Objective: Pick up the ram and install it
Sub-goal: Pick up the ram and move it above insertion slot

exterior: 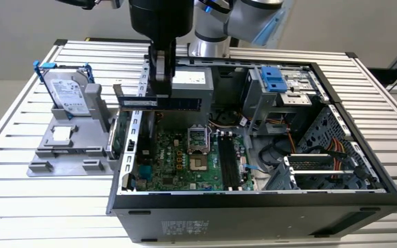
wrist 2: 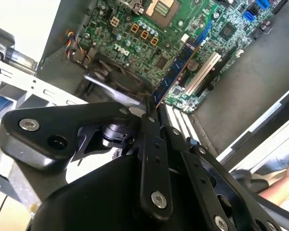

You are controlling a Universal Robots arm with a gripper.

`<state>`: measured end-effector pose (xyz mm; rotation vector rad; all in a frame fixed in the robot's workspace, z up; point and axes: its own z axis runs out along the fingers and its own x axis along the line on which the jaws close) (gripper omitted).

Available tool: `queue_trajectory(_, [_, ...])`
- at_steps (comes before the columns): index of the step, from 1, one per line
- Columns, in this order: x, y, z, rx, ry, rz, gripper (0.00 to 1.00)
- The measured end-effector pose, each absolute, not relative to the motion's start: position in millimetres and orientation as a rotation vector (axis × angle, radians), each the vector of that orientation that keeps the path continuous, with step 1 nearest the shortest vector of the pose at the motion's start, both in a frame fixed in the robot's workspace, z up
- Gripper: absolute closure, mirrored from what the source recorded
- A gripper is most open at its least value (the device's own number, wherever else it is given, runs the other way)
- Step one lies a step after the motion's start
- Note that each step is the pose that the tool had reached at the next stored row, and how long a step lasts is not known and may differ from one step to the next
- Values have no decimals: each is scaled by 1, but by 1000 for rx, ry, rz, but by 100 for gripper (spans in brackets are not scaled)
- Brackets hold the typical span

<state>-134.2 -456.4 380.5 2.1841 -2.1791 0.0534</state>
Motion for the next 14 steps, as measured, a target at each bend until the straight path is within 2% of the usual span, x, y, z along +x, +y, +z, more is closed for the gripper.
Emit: queue_trajectory(14, [-122,-456,381,2184,-2179,53,100])
